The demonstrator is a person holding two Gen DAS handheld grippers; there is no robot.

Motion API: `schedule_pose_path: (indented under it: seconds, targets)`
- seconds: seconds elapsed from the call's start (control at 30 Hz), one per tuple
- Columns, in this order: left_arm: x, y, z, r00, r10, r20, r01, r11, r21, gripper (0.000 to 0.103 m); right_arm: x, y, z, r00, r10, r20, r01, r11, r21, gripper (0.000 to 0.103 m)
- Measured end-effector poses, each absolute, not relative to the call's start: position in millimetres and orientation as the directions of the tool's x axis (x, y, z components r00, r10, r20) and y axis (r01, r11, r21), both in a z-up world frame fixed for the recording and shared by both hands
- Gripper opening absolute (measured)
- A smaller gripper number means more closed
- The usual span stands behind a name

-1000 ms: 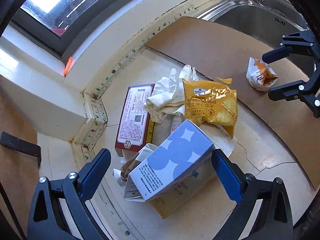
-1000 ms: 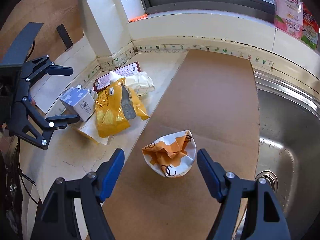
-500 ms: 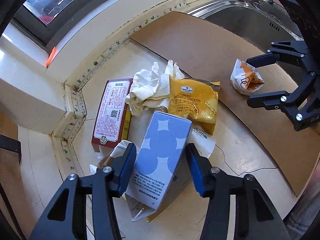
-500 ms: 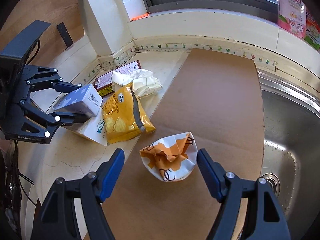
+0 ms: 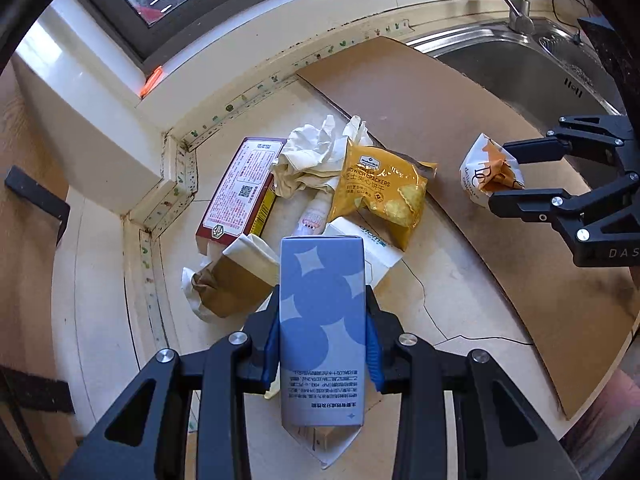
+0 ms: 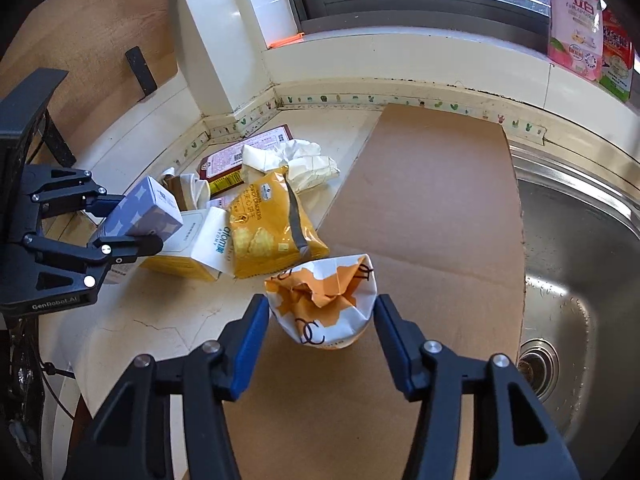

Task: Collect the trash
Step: 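Grasp the white-and-blue carton with the left tool while the right grasps the paper cup, then carry the carton and paper cup down to the bin and open both tools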

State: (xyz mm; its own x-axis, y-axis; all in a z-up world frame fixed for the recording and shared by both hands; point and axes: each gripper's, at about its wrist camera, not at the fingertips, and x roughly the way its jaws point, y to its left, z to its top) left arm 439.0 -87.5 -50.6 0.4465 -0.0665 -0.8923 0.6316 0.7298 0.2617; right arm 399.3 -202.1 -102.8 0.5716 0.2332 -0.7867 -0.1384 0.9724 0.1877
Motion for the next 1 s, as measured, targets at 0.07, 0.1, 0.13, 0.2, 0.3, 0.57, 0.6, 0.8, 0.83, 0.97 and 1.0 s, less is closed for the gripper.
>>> schedule_pose_path:
  seconds: [0.07, 0.1, 0.13, 0.2, 0.3, 0.57, 0.6, 0.8, 0.83, 0.97, 1.0]
  targets:
    - [429.2, -81.3, -42.8, 0.451, -0.083, -0.889, 0.607, 0.758, 0.238, 0.033, 387.7, -196.5, -91.1, 0.584, 0.237, -0.777, -0.150, 0.971, 0.184, 0.054]
    - [422.9, -79.1, -38.5, 0.450, -0.092, -0.888, 0.602, 0.766, 0.226, 0.033, 381.9, -193.3, -85.3, 0.589, 0.240, -0.772, -0.158, 0.971, 0.182, 0.054]
    - [414.8, -77.0, -33.5, 0.450, -0.102, -0.887, 0.599, 0.771, 0.216, 0.033, 374.8, -189.7, -78.9, 0.593, 0.244, -0.767, -0.166, 0.970, 0.180, 0.054]
    - [397.9, -74.1, -23.6, 0.456, -0.119, -0.882, 0.600, 0.773, 0.206, 0.033, 359.3, -182.1, -65.7, 0.603, 0.258, -0.755, -0.184, 0.966, 0.183, 0.054]
    - [365.0, -70.1, -5.4, 0.471, -0.143, -0.871, 0.601, 0.774, 0.198, 0.033, 333.3, -168.9, -46.1, 0.615, 0.279, -0.738, -0.213, 0.959, 0.186, 0.054]
    - [274.9, -62.2, 31.9, 0.510, -0.201, -0.837, 0.586, 0.793, 0.167, 0.033, 264.5, -144.8, -8.5, 0.635, 0.335, -0.696, -0.272, 0.940, 0.205, 0.054]
    - [262.0, -61.0, 35.5, 0.519, -0.205, -0.830, 0.579, 0.799, 0.164, 0.033, 257.2, -142.1, -5.8, 0.636, 0.341, -0.692, -0.278, 0.938, 0.208, 0.054]
    - [207.8, -50.1, 43.0, 0.554, -0.207, -0.806, 0.526, 0.838, 0.146, 0.033, 209.5, -126.5, 2.5, 0.628, 0.378, -0.680, -0.309, 0.923, 0.227, 0.054]
    - [196.5, -48.6, 43.3, 0.568, -0.208, -0.796, 0.518, 0.842, 0.149, 0.033, 202.3, -124.5, 2.1, 0.626, 0.383, -0.680, -0.313, 0.921, 0.230, 0.055]
    - [159.8, -41.0, 36.7, 0.602, -0.237, -0.763, 0.493, 0.862, 0.120, 0.033, 174.0, -116.6, -7.0, 0.612, 0.402, -0.682, -0.326, 0.913, 0.245, 0.055]
    - [150.9, -37.9, 31.8, 0.598, -0.253, -0.761, 0.482, 0.871, 0.089, 0.033, 168.2, -115.3, -11.4, 0.608, 0.403, -0.684, -0.325, 0.912, 0.249, 0.055]
